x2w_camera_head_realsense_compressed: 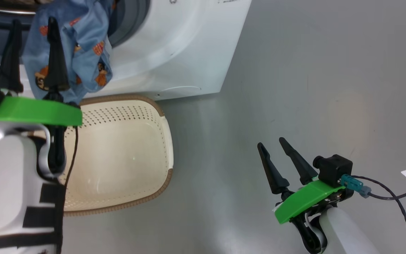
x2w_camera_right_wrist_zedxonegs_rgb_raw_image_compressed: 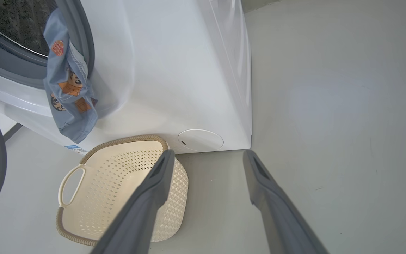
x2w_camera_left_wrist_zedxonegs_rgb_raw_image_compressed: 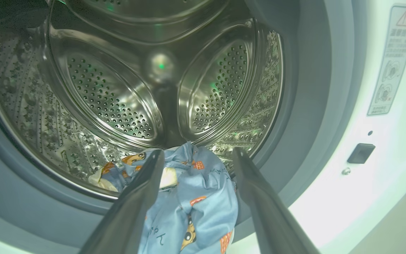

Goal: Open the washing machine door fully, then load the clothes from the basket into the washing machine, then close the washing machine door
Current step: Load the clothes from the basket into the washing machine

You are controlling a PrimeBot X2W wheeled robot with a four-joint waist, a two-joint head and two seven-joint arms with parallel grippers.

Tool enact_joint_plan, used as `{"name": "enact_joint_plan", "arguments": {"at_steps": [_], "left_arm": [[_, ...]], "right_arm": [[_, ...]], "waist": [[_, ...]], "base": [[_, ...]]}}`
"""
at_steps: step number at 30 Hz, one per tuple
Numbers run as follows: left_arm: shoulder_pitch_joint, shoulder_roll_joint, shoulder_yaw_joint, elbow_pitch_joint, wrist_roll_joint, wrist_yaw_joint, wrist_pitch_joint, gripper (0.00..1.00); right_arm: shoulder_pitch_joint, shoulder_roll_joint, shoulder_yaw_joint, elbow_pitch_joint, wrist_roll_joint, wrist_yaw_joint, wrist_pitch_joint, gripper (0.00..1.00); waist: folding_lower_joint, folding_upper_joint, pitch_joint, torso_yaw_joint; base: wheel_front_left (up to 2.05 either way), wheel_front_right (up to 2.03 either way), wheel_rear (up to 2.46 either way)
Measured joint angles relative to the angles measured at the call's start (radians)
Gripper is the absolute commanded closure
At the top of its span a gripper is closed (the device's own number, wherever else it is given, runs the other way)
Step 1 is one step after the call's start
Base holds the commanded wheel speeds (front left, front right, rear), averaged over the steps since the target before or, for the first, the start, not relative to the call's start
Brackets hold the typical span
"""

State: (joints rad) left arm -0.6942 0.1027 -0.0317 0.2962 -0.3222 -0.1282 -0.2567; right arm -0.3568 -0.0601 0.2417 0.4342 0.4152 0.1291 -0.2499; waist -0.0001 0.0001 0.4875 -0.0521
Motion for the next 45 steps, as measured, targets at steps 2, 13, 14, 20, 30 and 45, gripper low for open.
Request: {"name": "enact_joint_plan", "arguments": {"at_steps": [2, 13, 14, 20, 30, 45], "left_arm": [[0.035, -0.001, 0.012, -0.021, 0.000, 0.000, 0.000, 0.00], [0.224, -0.022, 0.052, -0.129, -0.003, 0.000, 0.000, 0.00], [0.238, -0.024, 0.054, -0.136, -0.002, 0.000, 0.000, 0.00], [0.321, -0.039, 0.065, -0.153, 0.002, 0.000, 0.000, 0.00], [0.482, -0.062, 0.128, -0.193, 0.024, 0.000, 0.000, 0.00], [0.648, -0.065, 0.138, -0.177, 0.039, 0.002, 0.000, 0.00]], "right_arm": [[0.006, 0.000, 0.000, 0.000, 0.000, 0.000, 0.000, 0.00], [0.013, 0.000, 0.001, -0.003, 0.000, 0.000, 0.000, 0.00], [0.014, 0.000, 0.001, -0.003, 0.000, 0.000, 0.000, 0.00], [0.033, 0.000, 0.001, -0.009, 0.000, 0.000, 0.000, 0.00], [0.052, 0.000, 0.002, -0.009, 0.000, 0.000, 0.000, 0.00], [0.075, 0.000, 0.001, -0.020, -0.017, 0.000, 0.000, 0.00]], "waist": [[0.0001, 0.0000, -0.015, 0.004], [0.0001, 0.0000, -0.076, 0.009], [0.0001, 0.0000, -0.080, 0.009], [0.0001, 0.0000, -0.103, 0.009], [0.0001, 0.0000, -0.166, 0.007], [0.0001, 0.0000, -0.252, 0.012]], "base": [[0.00, 0.00, 0.00], [0.00, 0.00, 0.00], [0.00, 0.00, 0.00], [0.00, 0.00, 0.00], [0.00, 0.00, 0.00], [0.00, 0.00, 0.00]]}}
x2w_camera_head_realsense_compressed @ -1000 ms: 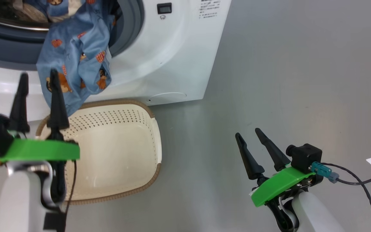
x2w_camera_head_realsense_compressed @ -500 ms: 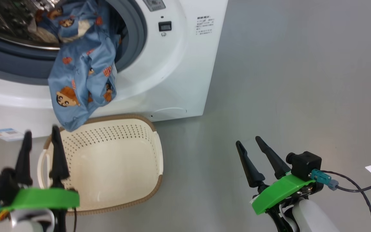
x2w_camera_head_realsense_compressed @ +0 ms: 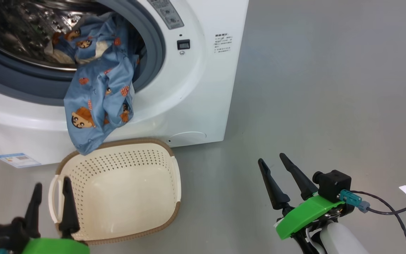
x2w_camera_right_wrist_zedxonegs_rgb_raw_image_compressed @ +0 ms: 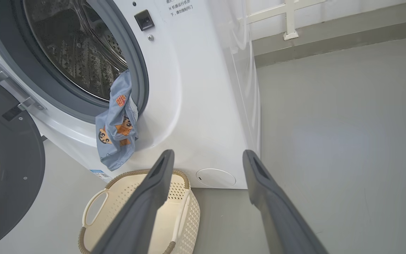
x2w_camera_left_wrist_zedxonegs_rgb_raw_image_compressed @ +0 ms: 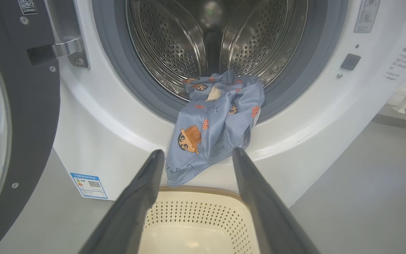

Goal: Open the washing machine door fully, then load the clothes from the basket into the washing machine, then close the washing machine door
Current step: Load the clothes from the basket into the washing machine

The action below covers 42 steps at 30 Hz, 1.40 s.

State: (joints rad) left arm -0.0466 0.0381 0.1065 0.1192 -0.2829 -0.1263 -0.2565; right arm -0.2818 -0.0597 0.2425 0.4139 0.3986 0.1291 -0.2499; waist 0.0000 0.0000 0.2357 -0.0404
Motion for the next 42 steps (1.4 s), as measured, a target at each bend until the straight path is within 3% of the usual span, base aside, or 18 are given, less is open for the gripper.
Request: {"name": "enact_joint_plan", "arguments": {"at_steps": [29, 42], "left_arm": [[0.041, 0.000, -0.021, 0.070, -0.008, 0.025, 0.000, 0.00], [-0.149, -0.001, -0.009, 0.128, 0.013, 0.007, 0.000, 0.00]], "right_arm": [[0.020, 0.000, -0.008, -0.015, -0.019, 0.000, 0.000, 0.00], [0.019, 0.000, -0.003, -0.013, -0.019, 0.000, 0.000, 0.00]], "waist": [[0.0000, 0.0000, 0.028, 0.006], [0.0000, 0.0000, 0.058, -0.013]], "base": [[0.00, 0.00, 0.00], [0.00, 0.00, 0.00]]}}
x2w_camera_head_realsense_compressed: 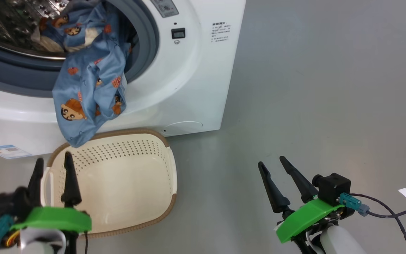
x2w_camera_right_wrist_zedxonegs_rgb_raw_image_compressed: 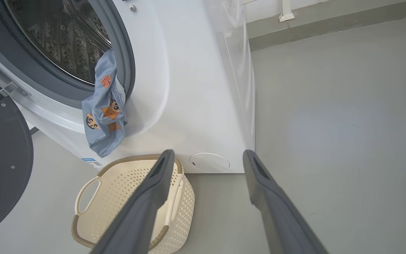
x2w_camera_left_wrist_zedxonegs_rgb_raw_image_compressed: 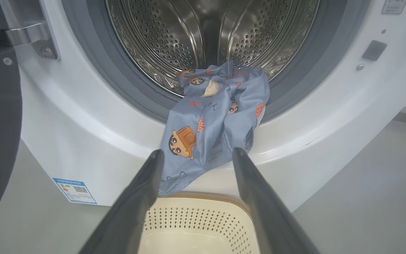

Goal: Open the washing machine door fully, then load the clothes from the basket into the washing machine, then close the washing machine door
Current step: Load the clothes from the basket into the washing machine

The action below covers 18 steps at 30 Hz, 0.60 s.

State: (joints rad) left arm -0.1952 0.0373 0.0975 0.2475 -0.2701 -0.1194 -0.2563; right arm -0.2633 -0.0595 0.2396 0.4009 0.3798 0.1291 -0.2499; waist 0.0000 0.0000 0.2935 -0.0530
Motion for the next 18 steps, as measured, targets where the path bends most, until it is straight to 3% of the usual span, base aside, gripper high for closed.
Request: {"name": "enact_joint_plan", "arguments": {"at_steps": [9, 18], "left_arm": [[-0.200, 0.005, -0.037, 0.177, 0.003, -0.009, 0.000, 0.00], [-0.382, 0.051, -0.126, 0.403, -0.053, -0.009, 0.000, 0.00]], "right_arm": [[-0.010, 0.000, 0.009, 0.007, 0.002, 0.000, 0.000, 0.00], [-0.024, 0.000, 0.020, 0.016, 0.004, 0.000, 0.000, 0.00]], "waist": [[0.0001, 0.0000, 0.033, -0.015], [0.0000, 0.0000, 0.056, -0.029]], "base": [[0.00, 0.00, 0.00], [0.00, 0.00, 0.00]]}}
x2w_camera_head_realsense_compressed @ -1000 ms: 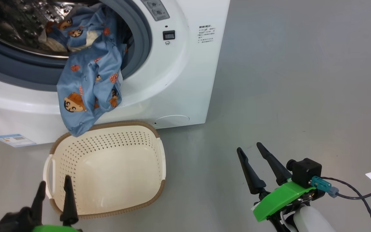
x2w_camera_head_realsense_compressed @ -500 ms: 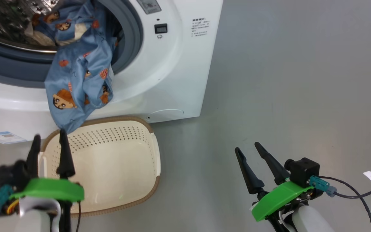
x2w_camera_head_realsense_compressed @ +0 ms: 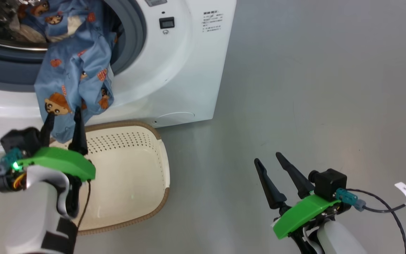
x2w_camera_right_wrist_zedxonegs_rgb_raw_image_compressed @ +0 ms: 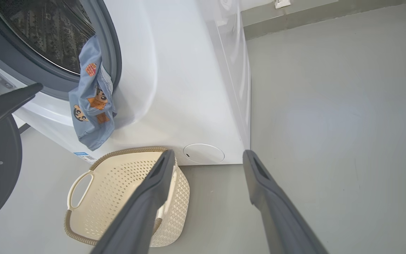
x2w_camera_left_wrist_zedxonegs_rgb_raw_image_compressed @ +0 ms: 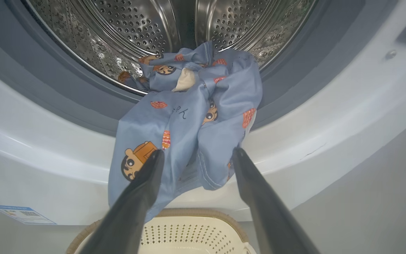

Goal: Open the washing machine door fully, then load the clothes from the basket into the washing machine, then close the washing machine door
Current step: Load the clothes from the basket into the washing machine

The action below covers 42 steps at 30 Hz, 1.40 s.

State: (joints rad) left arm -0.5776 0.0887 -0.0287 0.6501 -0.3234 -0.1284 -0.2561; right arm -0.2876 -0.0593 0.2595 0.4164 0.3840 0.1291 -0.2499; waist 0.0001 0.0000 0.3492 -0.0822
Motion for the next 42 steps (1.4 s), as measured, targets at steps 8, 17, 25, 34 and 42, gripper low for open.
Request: {"name": "enact_joint_plan", "arguments": {"at_steps": [8, 17, 25, 34, 42], "left_arm": [[-0.114, 0.031, -0.062, 0.169, -0.073, -0.001, 0.000, 0.00], [-0.266, 0.052, -0.133, 0.353, -0.117, -0.001, 0.001, 0.00], [-0.389, 0.082, -0.138, 0.509, -0.126, 0.002, 0.001, 0.00], [-0.459, 0.082, -0.132, 0.593, -0.146, 0.011, 0.010, 0.00], [-0.474, 0.079, -0.129, 0.613, -0.166, 0.009, 0.010, 1.00]], "right_arm": [[-0.011, 0.000, 0.006, 0.002, 0.000, 0.000, 0.000, 0.00], [-0.027, 0.000, 0.019, 0.006, 0.000, 0.000, 0.000, 0.00], [-0.046, 0.000, 0.019, 0.005, 0.000, 0.000, 0.000, 0.00], [-0.047, 0.000, 0.020, -0.003, 0.000, 0.000, 0.000, 0.00], [-0.068, 0.000, 0.020, -0.009, 0.006, 0.000, 0.000, 0.00]], "waist": [[0.0000, 0.0000, 0.027, -0.010], [0.0000, 0.0000, 0.061, -0.028], [0.0000, 0.0000, 0.102, -0.053], [0.0000, 0.0000, 0.143, -0.062], [0.0000, 0.0000, 0.166, -0.067]], "base": [[0.00, 0.00, 0.00], [0.00, 0.00, 0.00], [0.00, 0.00, 0.00], [0.00, 0.00, 0.00], [0.00, 0.00, 0.00]]}}
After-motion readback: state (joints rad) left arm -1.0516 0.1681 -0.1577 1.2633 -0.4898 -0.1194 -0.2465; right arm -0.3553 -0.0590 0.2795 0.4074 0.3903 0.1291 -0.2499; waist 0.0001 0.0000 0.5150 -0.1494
